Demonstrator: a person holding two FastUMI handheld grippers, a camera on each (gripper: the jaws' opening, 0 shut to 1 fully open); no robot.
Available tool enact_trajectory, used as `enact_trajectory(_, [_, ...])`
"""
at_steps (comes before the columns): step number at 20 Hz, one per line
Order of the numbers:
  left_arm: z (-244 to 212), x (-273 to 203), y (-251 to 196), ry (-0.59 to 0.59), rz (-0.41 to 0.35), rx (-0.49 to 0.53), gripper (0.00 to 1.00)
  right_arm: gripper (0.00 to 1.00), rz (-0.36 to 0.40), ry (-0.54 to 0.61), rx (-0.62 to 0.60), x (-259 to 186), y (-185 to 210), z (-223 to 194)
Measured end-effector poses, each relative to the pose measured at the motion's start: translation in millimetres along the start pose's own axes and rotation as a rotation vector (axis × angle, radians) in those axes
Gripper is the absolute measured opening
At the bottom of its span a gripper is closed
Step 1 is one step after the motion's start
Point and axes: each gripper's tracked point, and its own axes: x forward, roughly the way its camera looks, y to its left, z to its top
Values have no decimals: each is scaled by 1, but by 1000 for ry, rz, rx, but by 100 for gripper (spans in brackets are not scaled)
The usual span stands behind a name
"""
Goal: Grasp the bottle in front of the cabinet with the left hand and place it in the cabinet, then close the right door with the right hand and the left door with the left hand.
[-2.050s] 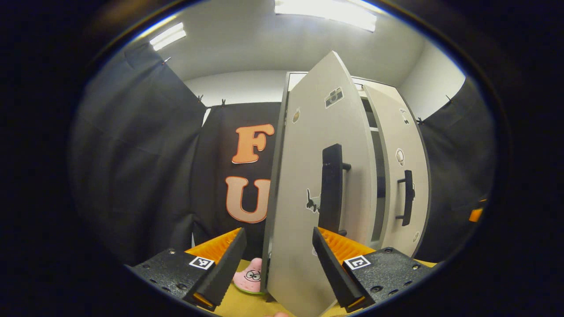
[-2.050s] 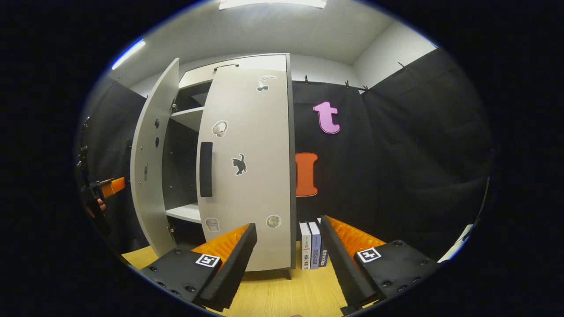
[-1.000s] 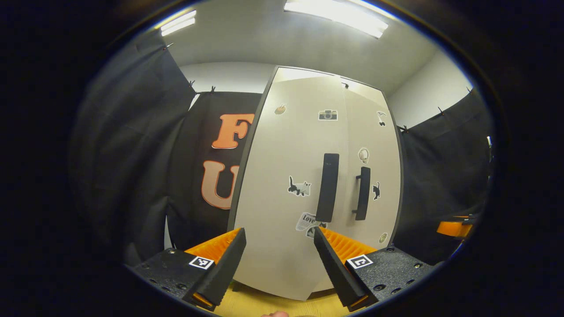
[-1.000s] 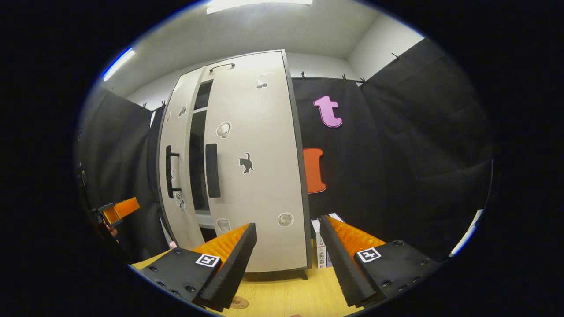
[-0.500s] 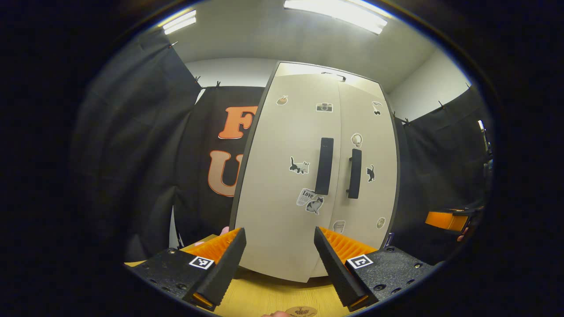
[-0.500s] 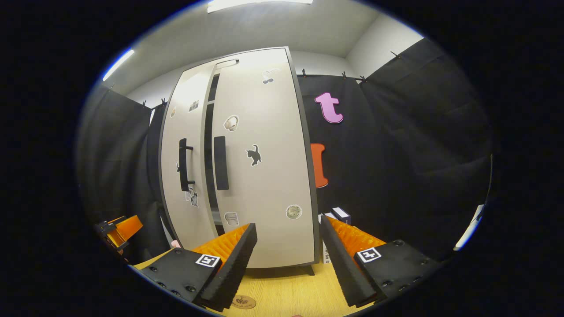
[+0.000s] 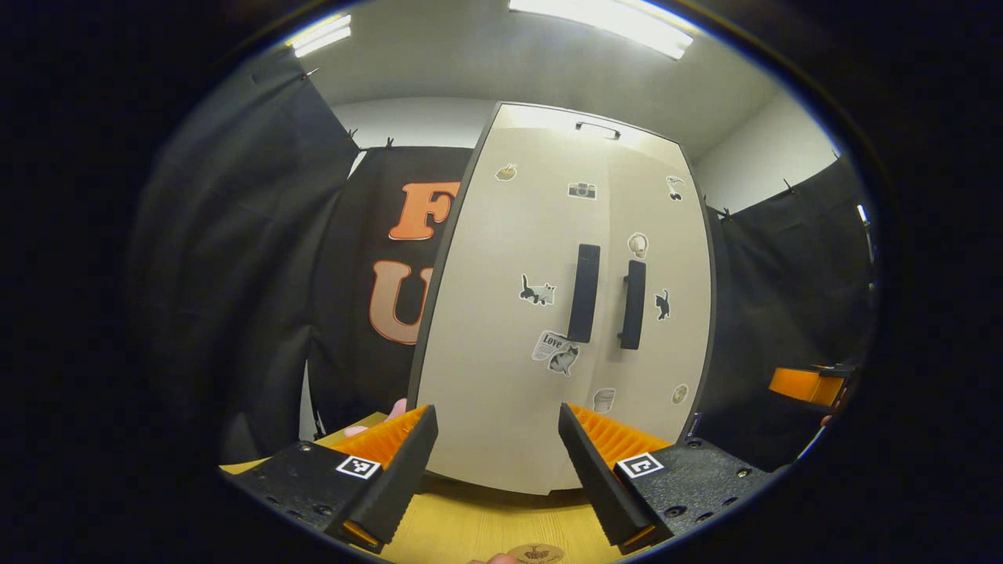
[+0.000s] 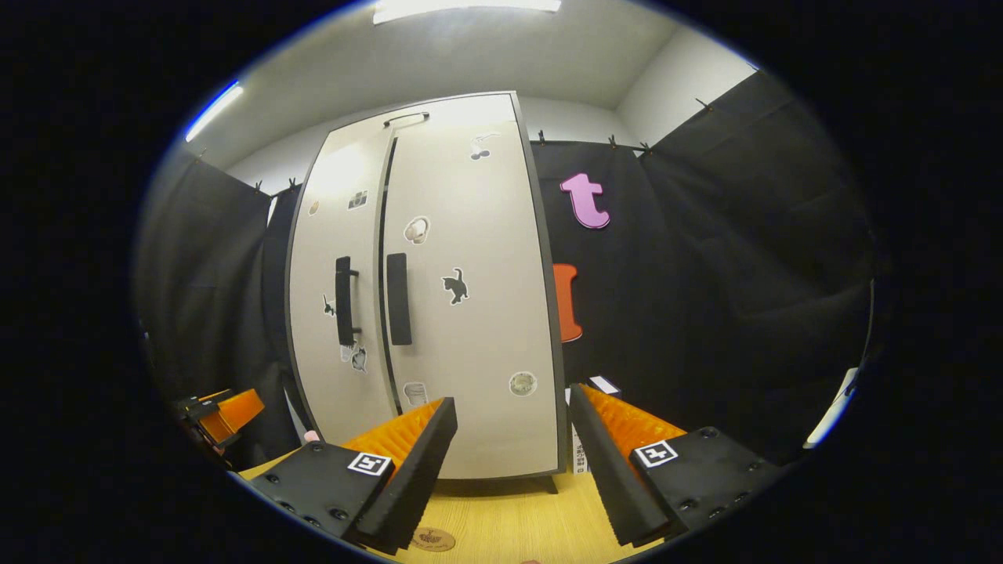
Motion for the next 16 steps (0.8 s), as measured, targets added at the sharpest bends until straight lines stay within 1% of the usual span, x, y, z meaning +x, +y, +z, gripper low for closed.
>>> enact_trajectory(7, [8, -6, -1, -16, -4, 1, 95, 97, 6, 12, 19, -1, 1, -3])
enact_trajectory(16, [10, -8, 6, -19, 14, 2, 94, 97, 13, 9, 26, -1, 5, -3])
